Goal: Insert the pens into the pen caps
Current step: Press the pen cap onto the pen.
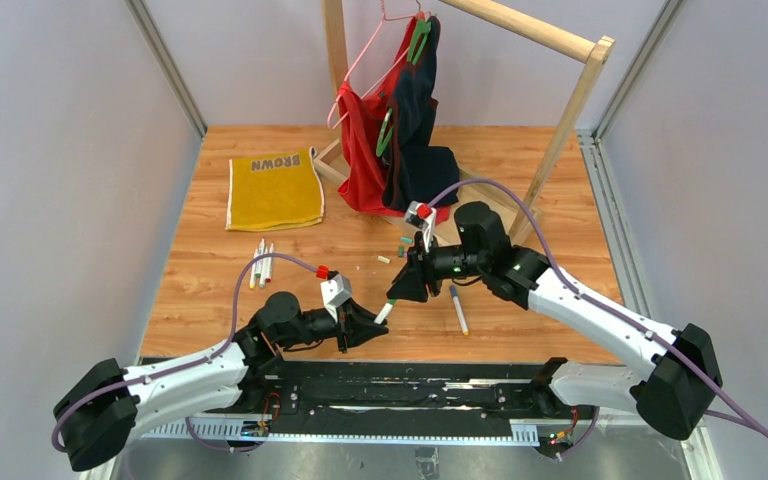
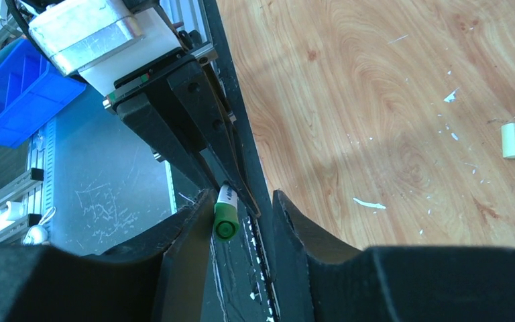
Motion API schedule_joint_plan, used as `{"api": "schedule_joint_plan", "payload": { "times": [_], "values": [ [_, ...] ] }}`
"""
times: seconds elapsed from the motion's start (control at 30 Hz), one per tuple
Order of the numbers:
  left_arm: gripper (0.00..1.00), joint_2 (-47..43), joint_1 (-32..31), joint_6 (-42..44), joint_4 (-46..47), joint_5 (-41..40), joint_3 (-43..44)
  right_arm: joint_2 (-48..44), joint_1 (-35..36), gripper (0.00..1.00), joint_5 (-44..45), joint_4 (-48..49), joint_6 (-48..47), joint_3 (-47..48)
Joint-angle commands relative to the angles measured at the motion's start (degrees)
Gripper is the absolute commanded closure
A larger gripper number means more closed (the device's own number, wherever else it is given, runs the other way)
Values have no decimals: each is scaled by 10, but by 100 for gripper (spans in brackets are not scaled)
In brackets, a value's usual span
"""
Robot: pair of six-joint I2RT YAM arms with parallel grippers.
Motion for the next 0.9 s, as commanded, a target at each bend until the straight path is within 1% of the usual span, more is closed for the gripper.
{"api": "schedule_joint_plan", "payload": {
  "times": [0.0, 0.07, 0.13, 0.23, 0.37, 0.47, 0.7, 0.87],
  "values": [
    [100, -9, 4, -2, 21, 2, -3, -2, 14, 64, -9, 14, 1, -12],
    [100, -9, 4, -3, 20, 1, -3, -1, 16, 70, -9, 16, 3, -16],
    [100, -11, 4, -3, 19, 0, -3, -2, 18, 78, -8, 19, 7, -20],
    [100, -14, 4, -1, 13, -6, -3, -1, 21, 87, -6, 28, 16, -25],
    [100, -19, 4, 5, -5, -21, 1, 3, 28, 96, -4, 39, 28, -33],
    [100, -26, 4, 7, -12, -29, 1, 7, 35, 99, 2, 43, 33, -35],
    [100, -51, 4, 8, -32, -51, 3, 27, 52, 99, 2, 40, 49, -44],
    [100, -70, 4, 10, -47, -60, 5, 49, 66, 99, -25, 39, 59, -50]
  ]
}}
